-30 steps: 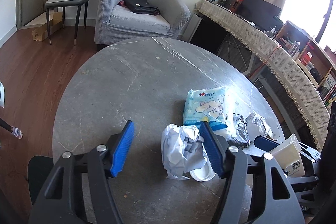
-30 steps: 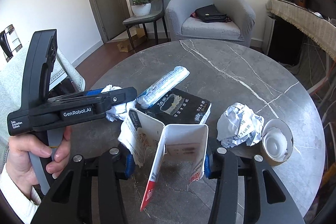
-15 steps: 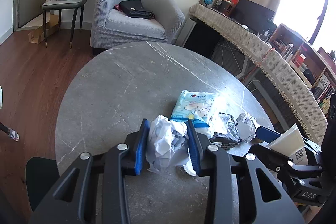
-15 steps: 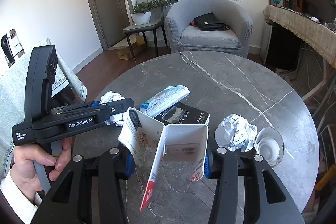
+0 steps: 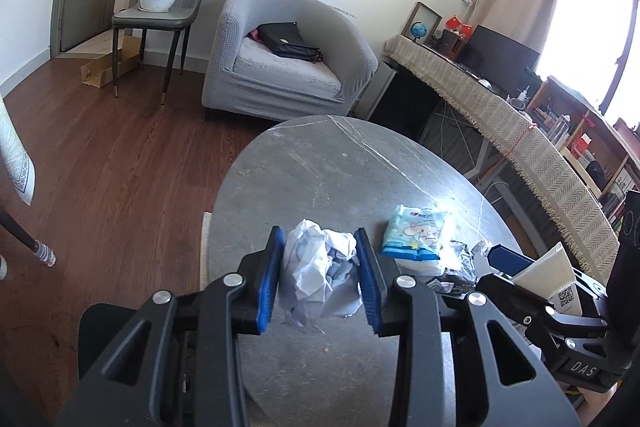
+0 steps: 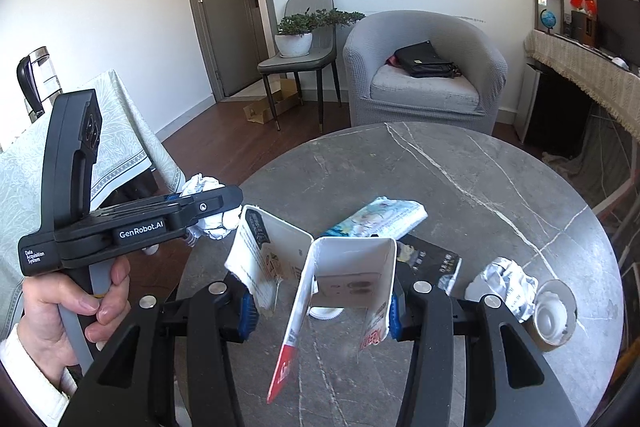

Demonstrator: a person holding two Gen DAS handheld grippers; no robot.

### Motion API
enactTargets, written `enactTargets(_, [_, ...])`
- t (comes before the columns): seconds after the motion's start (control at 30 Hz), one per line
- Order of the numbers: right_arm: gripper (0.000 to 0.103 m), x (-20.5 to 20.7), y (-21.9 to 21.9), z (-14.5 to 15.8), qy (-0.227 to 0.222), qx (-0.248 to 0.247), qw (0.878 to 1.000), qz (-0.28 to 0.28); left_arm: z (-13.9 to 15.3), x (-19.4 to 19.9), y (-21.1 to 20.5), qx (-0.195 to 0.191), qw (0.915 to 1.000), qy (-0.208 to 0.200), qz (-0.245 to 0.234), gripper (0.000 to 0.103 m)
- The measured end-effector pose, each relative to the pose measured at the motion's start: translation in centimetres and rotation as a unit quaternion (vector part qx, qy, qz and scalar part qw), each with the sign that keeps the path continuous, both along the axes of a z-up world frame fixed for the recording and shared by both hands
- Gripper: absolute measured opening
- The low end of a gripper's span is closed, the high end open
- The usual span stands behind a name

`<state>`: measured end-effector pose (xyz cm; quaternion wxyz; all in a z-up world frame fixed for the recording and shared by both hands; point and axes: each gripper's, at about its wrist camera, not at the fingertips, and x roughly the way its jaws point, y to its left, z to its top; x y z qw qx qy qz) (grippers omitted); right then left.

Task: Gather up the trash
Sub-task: 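Carry the crumpled paper over the green bin and open the left gripper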

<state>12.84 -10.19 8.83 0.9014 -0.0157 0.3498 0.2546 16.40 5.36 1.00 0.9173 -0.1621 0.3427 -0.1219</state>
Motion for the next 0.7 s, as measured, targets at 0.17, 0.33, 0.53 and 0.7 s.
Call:
enactTargets(0.17, [0.048, 0.1, 2.5, 0.5, -0.007, 0.007, 1.000, 0.021, -0.1, -0.6, 3.5, 0.016, 0.9995, 0.005, 0.028, 0.038])
enactTargets(0.33, [0.048, 0.3, 5.4, 0.6, -0.011, 0.014, 0.999, 0.044, -0.8, -1.3, 7.5, 0.034, 0.9975, 0.022, 0.058, 0.038])
enactTargets(0.53, [0.048, 0.4, 9.2, 0.4, -0.013, 0.011, 0.997, 0.076, -2.8, -2.0, 10.7, 0.072, 0.9929, 0.065, 0.069, 0.039])
enactTargets(0.7, [0.048, 0.3, 12.1, 0.4, -0.016, 0.015, 0.995, 0.099, -5.7, -2.9, 13.2, 0.088, 0.9867, 0.118, 0.067, 0.039])
